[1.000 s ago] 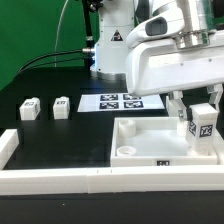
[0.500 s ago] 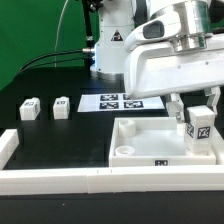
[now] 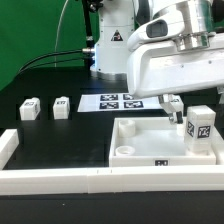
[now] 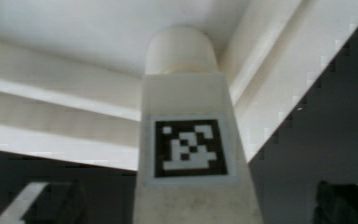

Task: Assemble one leg

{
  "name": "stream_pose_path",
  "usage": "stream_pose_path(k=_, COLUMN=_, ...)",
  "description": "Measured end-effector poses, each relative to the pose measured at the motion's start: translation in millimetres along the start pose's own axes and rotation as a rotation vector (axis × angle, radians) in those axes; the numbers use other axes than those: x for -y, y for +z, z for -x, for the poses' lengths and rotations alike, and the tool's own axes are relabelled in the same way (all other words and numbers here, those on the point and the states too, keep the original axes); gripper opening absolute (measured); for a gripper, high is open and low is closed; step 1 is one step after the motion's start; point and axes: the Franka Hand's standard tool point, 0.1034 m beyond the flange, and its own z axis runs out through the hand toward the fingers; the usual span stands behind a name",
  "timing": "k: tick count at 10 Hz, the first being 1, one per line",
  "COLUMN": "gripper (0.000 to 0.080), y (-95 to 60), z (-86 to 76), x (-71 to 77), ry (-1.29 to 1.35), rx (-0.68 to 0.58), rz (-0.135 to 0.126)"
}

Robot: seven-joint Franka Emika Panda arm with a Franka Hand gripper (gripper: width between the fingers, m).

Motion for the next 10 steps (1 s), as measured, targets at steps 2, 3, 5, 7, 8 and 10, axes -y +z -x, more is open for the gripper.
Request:
stream_pose_path(k=2, gripper=0.0649, y=-2.9, z=-6.0, x=0.6, ry=-0.002, rx=0.003, rz=-0.002)
stream_pose_path(k=3, gripper=0.0649, y=-6.5, z=-12.0, x=1.2, ry=-0.005, rx=0.004, rz=-0.003)
stream_pose_path(k=5, gripper=0.0649, y=-12.6, z=-20.5, x=0.6, ry=-0.006, rx=0.008, rz=-0.004)
stream_pose_path(k=7, gripper=0.0649, y=-12.8, z=-21.3, x=1.7, ry=-0.009, rx=0.043, rz=-0.013)
stream_pose_path(k=8, gripper=0.0649, y=-12.7, z=-21.4, x=1.2, ry=-0.008, rx=0.038, rz=-0.012)
stream_pose_path(k=10, gripper=0.0649, y=-9.9, z=-16.1, x=-0.6, ry=-0.005, rx=0.196, rz=-0.041)
